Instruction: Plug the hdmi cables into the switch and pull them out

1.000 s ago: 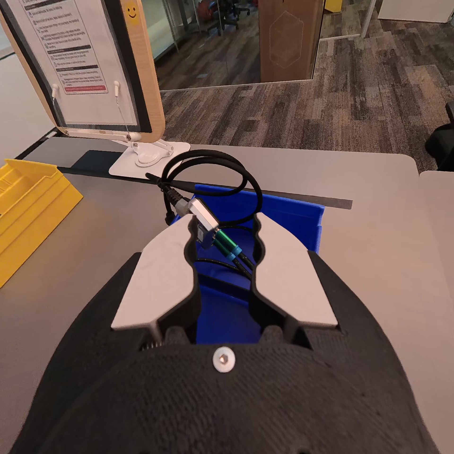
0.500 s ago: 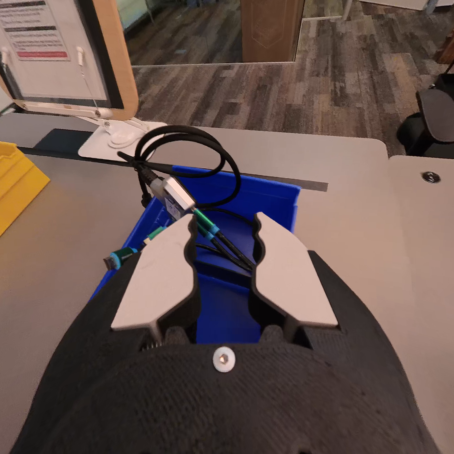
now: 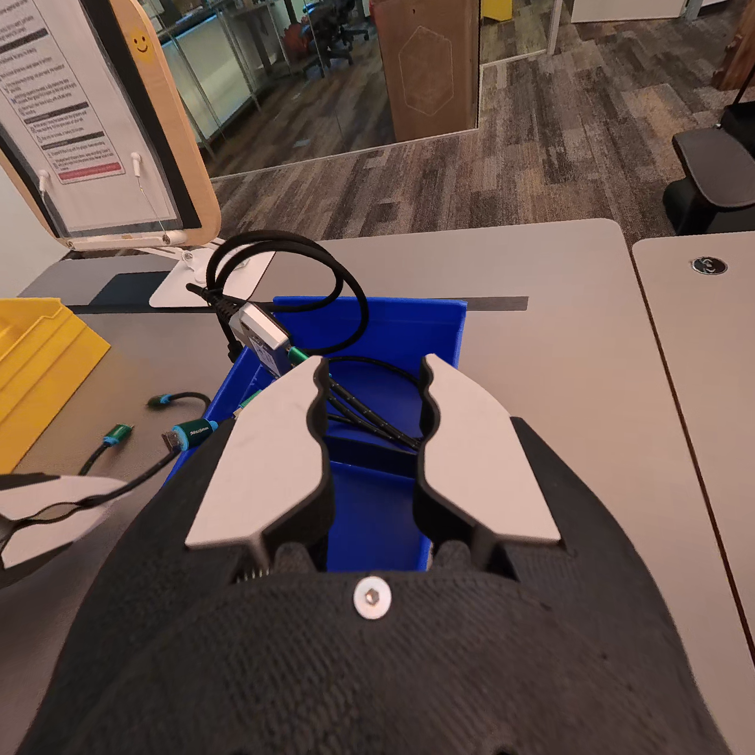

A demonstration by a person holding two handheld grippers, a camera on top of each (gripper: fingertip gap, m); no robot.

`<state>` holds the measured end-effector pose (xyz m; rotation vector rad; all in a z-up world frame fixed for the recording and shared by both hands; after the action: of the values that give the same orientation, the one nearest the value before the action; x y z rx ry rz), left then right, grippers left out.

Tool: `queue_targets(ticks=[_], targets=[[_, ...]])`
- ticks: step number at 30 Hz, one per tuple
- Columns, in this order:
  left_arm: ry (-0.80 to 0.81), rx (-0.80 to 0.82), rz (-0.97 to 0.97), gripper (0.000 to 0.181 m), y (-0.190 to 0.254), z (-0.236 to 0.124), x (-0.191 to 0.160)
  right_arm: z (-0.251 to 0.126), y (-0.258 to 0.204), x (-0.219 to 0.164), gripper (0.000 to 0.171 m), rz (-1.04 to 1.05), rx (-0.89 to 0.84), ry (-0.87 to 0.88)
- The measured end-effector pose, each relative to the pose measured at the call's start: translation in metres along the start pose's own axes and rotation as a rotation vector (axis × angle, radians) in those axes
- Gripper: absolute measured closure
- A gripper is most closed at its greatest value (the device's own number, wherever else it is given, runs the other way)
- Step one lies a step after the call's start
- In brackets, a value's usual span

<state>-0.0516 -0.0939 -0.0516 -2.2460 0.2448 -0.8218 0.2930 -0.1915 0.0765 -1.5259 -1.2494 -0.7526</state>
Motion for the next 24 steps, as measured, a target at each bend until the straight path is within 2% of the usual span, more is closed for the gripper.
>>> queue_targets(ticks=[4, 6, 7, 10, 12, 14, 16, 17, 20, 24], targets=[[0.029, -0.26, -0.183, 0.161, 0.005, -0.002, 0.003, 0.005, -0.001, 0.0, 0.127, -0.012, -0.003, -0.034], [0.026, -0.378, -0.302, 0.14, -0.003, -0.004, 0.003, 0.006, -0.002, -0.001, 0.127, -0.015, -0.004, -0.045], [0.04, -0.435, -0.369, 0.135, -0.01, -0.007, 0.003, 0.005, -0.002, -0.001, 0.127, -0.016, -0.003, -0.047], [0.135, -0.564, -0.542, 0.134, -0.048, -0.03, -0.001, 0.004, -0.003, -0.001, 0.127, -0.016, 0.005, -0.04], [0.216, -0.495, -0.6, 0.134, -0.094, -0.057, -0.017, 0.004, -0.003, -0.001, 0.127, -0.012, 0.019, -0.031], [0.265, -0.287, -0.627, 0.134, -0.15, -0.084, -0.049, 0.004, -0.003, 0.0, 0.127, -0.012, 0.024, -0.022], [0.253, -0.025, -0.622, 0.131, -0.203, -0.104, -0.093, 0.005, -0.004, 0.002, 0.128, -0.012, 0.027, -0.015], [0.239, 0.046, -0.616, 0.132, -0.225, -0.109, -0.116, 0.007, -0.005, 0.003, 0.128, -0.015, 0.027, -0.015], [0.131, 0.067, -0.56, 0.138, -0.272, -0.102, -0.178, 0.014, -0.008, 0.005, 0.127, -0.033, 0.013, -0.04], [-0.178, -0.135, -0.397, 0.13, -0.281, -0.064, -0.231, 0.022, -0.016, 0.006, 0.127, -0.086, -0.026, -0.107]])
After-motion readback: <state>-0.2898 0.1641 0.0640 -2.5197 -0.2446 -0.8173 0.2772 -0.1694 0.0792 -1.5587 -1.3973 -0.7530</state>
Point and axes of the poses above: each gripper's, where its closed fingertips meet, z out along the fingers, x out of its top, y = z × x across the jaws, the point moved 10 cm from there along -z, back along the fingers, and after that the axes turned 11 degrees about x, right-handed, at the moved point
